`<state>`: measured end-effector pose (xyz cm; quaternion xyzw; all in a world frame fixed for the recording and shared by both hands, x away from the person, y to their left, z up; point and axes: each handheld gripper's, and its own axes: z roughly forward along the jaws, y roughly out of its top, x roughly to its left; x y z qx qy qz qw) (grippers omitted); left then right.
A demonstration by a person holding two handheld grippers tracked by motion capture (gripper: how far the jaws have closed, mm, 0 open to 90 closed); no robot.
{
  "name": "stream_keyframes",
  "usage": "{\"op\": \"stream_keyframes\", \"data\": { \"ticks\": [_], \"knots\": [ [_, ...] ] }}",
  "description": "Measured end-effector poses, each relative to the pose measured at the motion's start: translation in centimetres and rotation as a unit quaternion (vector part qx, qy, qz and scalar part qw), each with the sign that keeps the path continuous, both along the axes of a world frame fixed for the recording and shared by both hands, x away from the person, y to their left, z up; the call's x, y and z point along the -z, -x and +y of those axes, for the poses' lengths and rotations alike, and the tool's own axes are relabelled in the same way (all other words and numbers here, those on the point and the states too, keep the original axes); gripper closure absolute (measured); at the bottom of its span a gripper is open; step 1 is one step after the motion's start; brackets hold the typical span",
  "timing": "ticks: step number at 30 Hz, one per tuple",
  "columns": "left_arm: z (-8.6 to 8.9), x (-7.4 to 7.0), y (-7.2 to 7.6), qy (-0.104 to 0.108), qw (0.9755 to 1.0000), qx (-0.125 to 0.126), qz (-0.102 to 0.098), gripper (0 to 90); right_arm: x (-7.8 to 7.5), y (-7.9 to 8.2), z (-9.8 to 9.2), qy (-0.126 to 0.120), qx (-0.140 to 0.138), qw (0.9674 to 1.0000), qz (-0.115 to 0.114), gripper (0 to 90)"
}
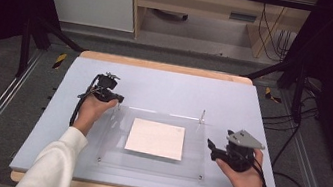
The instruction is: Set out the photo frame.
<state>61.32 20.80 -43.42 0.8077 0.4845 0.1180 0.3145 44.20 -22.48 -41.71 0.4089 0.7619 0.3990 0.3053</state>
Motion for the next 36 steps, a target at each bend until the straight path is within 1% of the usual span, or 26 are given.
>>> {"op": "stream_keyframes", "data": {
  "ticks": [1,2,3,4,5,6,7,8,9,10,13,16,17,18,19,21,22,23,27,28,29,30,31,34,36],
  "knots": [
    [0.0,0.0,-0.1,-0.001,1.0000,0.001,0.002,84.7,0.3,1.8,-0.3,-0.007,-0.006,0.9999,-0.008,18.7],
    [0.0,0.0,-0.1,0.000,1.0000,0.000,0.003,84.7,0.3,1.8,-0.3,-0.007,-0.006,0.9999,-0.008,18.7],
    [0.0,0.0,-0.1,0.002,1.0000,-0.003,0.003,84.7,0.5,2.6,-0.4,-0.007,-0.010,0.9999,-0.007,16.4],
    [0.0,-0.1,-0.2,-0.001,1.0000,-0.001,0.006,84.7,0.7,3.2,-0.5,-0.011,-0.013,0.9998,-0.005,15.4],
    [0.0,-0.1,-0.2,0.000,1.0000,0.000,0.007,84.7,1.1,3.9,-0.5,-0.012,-0.023,0.9996,-0.005,13.4],
    [0.1,-0.1,-0.3,0.001,1.0000,0.000,0.008,84.7,1.5,4.4,-0.5,-0.002,-0.039,0.9992,-0.002,11.0],
    [0.1,-0.1,-0.3,0.000,1.0000,0.001,0.010,84.6,1.8,4.9,-0.4,0.009,-0.044,0.9990,0.005,11.0],
    [0.0,-0.1,-0.3,0.001,1.0000,-0.002,0.009,84.7,2.5,5.5,-0.2,0.025,-0.054,0.9981,0.013,11.3],
    [0.0,-0.1,-0.4,0.001,0.9999,-0.004,0.010,84.7,2.7,5.8,-0.1,0.033,-0.060,0.9975,0.018,11.4],
    [0.0,-0.1,-0.4,0.001,0.9999,-0.004,0.010,84.7,2.7,5.8,-0.1,0.033,-0.060,0.9975,0.018,11.4],
    [0.0,-0.1,-0.4,0.002,0.9999,-0.004,0.011,84.6,3.0,6.3,0.0,0.037,-0.078,0.9960,0.023,11.9],
    [0.0,-0.1,-0.4,0.000,0.9999,-0.003,0.013,84.6,3.2,6.9,0.1,0.035,-0.096,0.9945,0.024,12.5],
    [0.0,-0.1,-0.5,-0.001,0.9999,-0.002,0.014,84.6,3.4,7.0,0.4,0.042,-0.105,0.9933,0.025,12.9],
    [0.0,-0.1,-0.5,0.000,0.9999,-0.005,0.014,84.6,3.4,7.0,0.4,0.042,-0.105,0.9933,0.025,12.9],
    [-0.1,-0.1,-0.5,-0.001,0.9999,-0.005,0.015,84.6,3.5,7.0,0.5,0.047,-0.107,0.9929,0.025,13.1],
    [0.0,-0.1,-0.5,-0.002,0.9999,-0.004,0.017,84.6,3.7,6.9,1.0,0.060,-0.117,0.9910,0.026,14.2],
    [0.0,-0.1,-0.6,0.000,0.9998,-0.004,0.018,84.6,3.7,6.9,1.0,0.060,-0.117,0.9910,0.026,14.2],
    [0.1,-0.1,-0.6,0.000,0.9998,-0.004,0.019,84.6,3.8,6.9,1.2,0.067,-0.120,0.9902,0.026,14.8],
    [0.1,-0.1,-0.8,0.003,0.9998,-0.005,0.019,84.6,4.3,7.1,1.7,0.093,-0.135,0.9860,0.031,15.5],
    [0.1,-0.1,-0.8,0.003,0.9998,-0.005,0.019,84.6,4.3,7.1,1.7,0.093,-0.135,0.9860,0.031,15.5],
    [0.0,-0.1,-0.8,0.002,0.9998,-0.005,0.019,84.6,4.5,7.0,1.8,0.104,-0.137,0.9846,0.028,16.1],
    [0.1,-0.1,-0.8,0.002,0.9998,-0.005,0.019,84.6,4.7,6.9,1.9,0.109,-0.141,0.9836,0.029,16.4],
    [0.1,-0.1,-0.8,0.002,0.9998,-0.005,0.019,84.6,4.7,6.9,1.9,0.109,-0.141,0.9836,0.029,16.4],
    [0.1,-0.1,-0.8,0.002,0.9998,-0.004,0.020,84.6,5.0,6.6,2.1,0.127,-0.147,0.9807,0.021,19.7],
    [0.1,-0.1,-0.9,0.004,0.9998,-0.004,0.021,84.6,5.2,6.4,2.3,0.136,-0.152,0.9789,0.009,25.5]
  ]
}}
